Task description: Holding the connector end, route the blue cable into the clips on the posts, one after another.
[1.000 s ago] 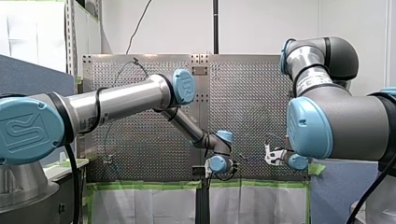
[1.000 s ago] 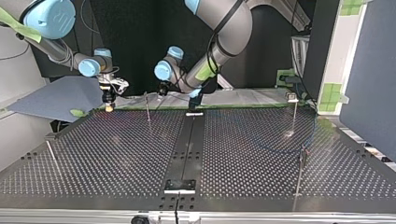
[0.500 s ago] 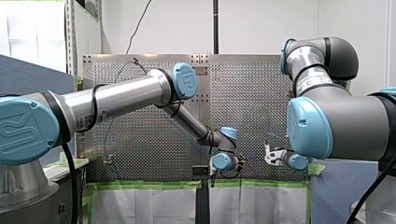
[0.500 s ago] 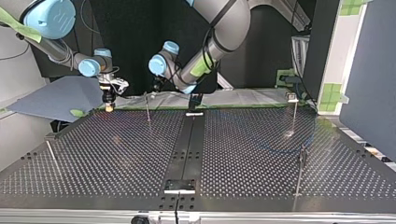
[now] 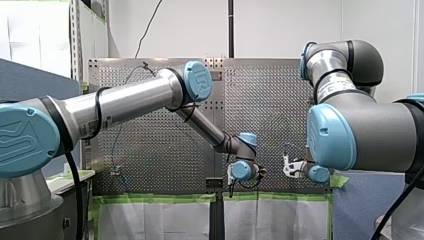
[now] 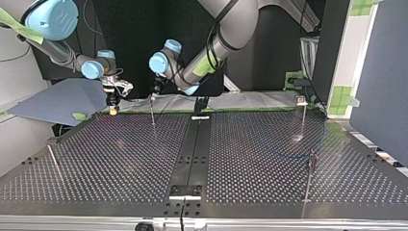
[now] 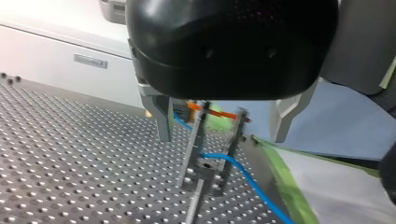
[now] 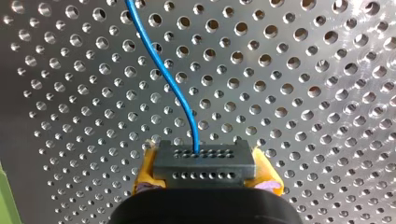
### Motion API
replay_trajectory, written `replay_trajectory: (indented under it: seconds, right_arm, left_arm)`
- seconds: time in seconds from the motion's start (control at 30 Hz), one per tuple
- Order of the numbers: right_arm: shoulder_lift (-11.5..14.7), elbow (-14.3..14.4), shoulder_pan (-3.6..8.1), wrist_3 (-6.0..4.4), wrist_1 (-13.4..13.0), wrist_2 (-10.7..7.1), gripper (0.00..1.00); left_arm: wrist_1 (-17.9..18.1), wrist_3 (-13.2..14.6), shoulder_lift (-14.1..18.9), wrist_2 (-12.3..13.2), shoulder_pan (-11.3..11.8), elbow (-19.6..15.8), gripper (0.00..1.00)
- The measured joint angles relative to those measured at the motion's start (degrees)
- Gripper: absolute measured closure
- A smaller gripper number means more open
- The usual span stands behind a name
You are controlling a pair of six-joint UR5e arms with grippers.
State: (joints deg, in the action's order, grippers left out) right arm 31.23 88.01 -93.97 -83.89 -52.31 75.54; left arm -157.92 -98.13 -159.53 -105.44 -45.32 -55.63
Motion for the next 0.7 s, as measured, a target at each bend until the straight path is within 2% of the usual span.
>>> replay_trajectory:
  seconds: [0.23,0.7]
  right_arm:
    - [0.0,0.0,-0.01,-0.18,0.0,-0.02,1.0]
    - [-0.1,0.0,0.0,-0.34,0.0,0.0,1.0]
  left_arm:
    - [2.2,-0.2,1.3,-0.1,-0.3,-2.6,0.0]
    - [2.0,-0.4,1.3,0.0,-0.2,-2.9,0.0]
